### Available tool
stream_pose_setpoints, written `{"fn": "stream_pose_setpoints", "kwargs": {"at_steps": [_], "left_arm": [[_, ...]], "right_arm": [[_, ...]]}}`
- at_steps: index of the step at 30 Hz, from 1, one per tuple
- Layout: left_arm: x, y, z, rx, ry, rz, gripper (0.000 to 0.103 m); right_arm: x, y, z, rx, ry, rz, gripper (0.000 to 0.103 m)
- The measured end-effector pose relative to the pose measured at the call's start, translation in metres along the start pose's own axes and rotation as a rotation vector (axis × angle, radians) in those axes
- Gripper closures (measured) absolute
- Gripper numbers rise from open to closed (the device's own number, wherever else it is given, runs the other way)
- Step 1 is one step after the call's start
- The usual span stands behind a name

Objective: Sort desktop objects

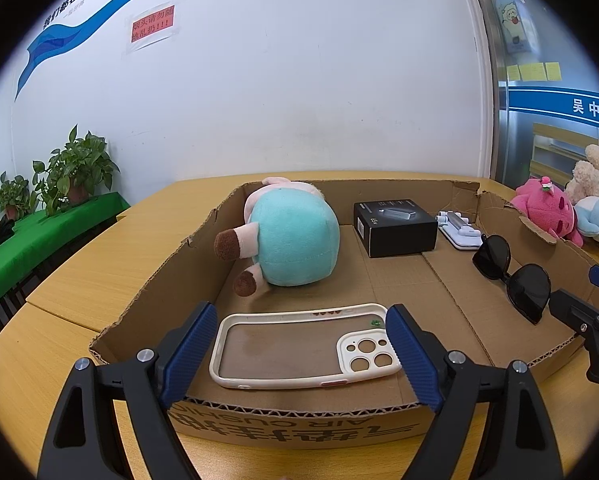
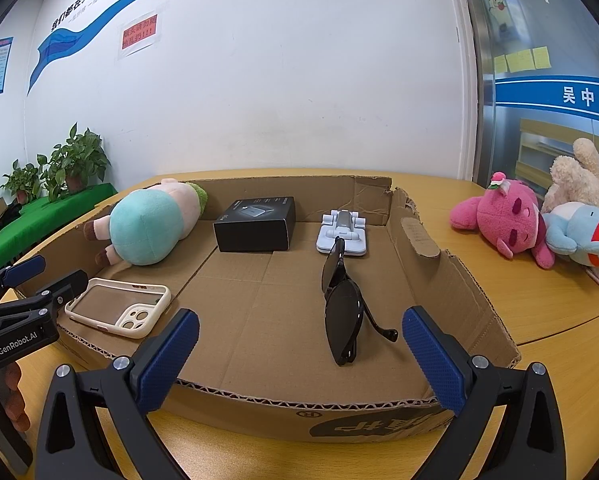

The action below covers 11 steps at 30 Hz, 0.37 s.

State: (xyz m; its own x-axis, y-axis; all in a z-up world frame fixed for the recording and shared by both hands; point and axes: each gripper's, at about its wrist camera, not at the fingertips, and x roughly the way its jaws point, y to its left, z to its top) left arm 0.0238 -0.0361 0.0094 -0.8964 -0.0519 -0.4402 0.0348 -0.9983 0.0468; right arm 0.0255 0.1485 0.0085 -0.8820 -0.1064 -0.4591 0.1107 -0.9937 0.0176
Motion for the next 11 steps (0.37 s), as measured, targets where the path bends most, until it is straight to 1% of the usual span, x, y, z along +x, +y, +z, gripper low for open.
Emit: {"fn": "stream_pose_setpoints", "kwargs": {"at_steps": [11], "left_arm": [[0.0005,0.0002,0.0004,0.001,0.001,0.003,0.017]], "right_arm": [[-0.0001,0.0000,0.0000,0.000,0.000,0.000,0.000]]}}
